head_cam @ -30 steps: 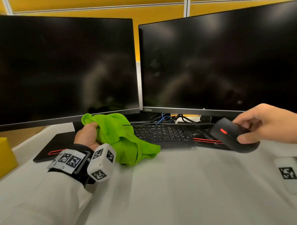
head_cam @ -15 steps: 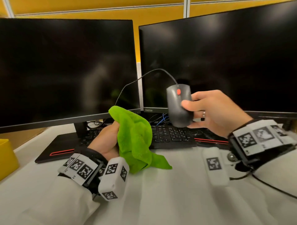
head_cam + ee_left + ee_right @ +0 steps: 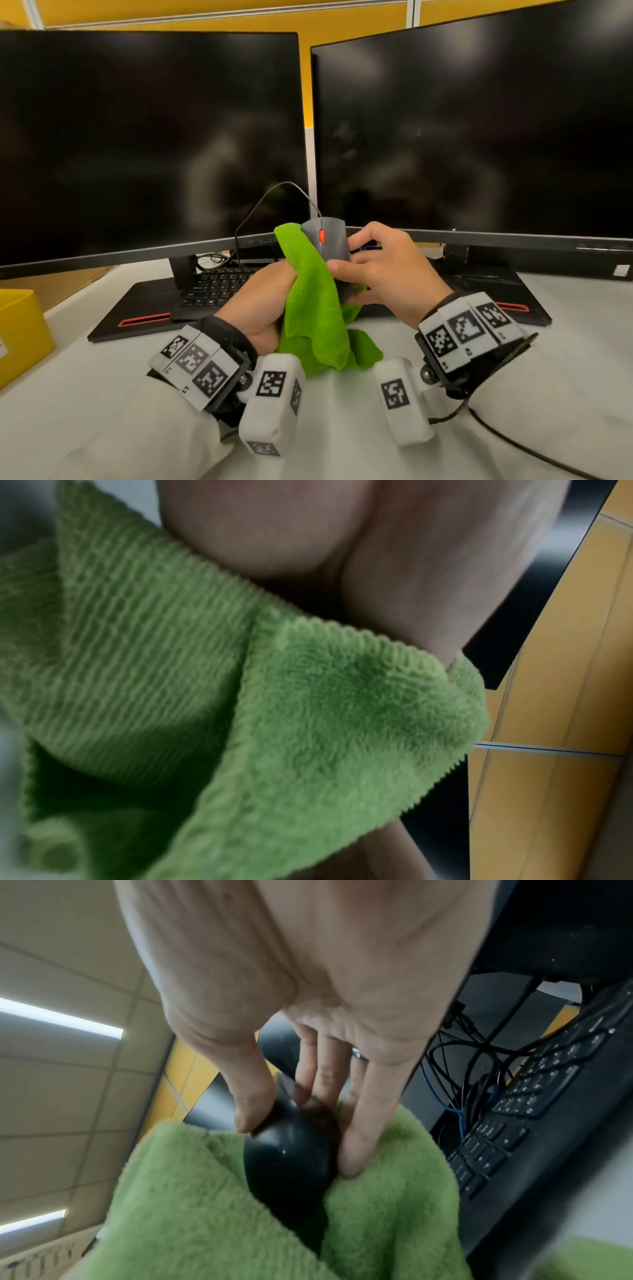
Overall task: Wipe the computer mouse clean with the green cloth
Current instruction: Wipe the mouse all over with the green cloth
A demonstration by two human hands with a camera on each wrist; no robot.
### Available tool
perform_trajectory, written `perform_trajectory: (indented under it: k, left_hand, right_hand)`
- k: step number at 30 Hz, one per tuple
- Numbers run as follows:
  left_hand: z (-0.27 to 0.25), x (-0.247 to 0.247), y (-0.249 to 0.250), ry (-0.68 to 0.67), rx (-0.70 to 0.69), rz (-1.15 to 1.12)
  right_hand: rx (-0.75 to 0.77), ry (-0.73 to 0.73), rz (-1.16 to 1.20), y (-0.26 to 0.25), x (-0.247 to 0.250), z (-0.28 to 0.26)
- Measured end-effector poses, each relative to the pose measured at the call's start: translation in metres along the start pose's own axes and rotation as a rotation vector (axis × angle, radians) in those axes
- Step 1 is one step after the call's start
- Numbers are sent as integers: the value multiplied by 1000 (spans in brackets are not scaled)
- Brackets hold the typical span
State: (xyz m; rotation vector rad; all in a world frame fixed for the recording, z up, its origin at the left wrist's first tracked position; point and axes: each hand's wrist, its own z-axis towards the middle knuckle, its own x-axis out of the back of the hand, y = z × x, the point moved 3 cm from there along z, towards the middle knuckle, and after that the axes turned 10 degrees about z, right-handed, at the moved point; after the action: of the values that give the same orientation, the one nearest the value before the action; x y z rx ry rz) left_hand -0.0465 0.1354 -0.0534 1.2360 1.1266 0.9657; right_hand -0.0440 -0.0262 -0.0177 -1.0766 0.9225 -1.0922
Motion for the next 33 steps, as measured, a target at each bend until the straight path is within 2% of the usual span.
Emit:
perform_trajectory:
  k: [4, 14, 19, 22, 24, 27, 29, 33]
  left_hand:
    - [2, -3, -1, 63, -103, 53]
    - [3, 20, 4, 164, -61, -221]
    - [-2, 25, 7, 198, -115, -254]
    - [-7, 27, 16, 314, -191, -126]
    - [-7, 33, 23, 449, -285, 31]
    - [-8, 41, 33, 658, -544, 529]
    - [-10, 46, 34, 743, -625, 742]
    - [-13, 44, 37, 794, -653, 783]
  right_hand:
    - [48, 16, 31, 5, -3, 1]
    - [15, 77, 246, -5, 16, -3]
    - [44, 89, 378, -14, 25, -4]
    - [40, 83, 384, -17, 27, -5]
    - [29, 76, 400, -18, 27, -6]
    - [-12, 13, 437, -19, 25, -7]
    - [-60, -99, 439, -17, 20, -10]
    - [-130, -300, 477, -10, 3, -14]
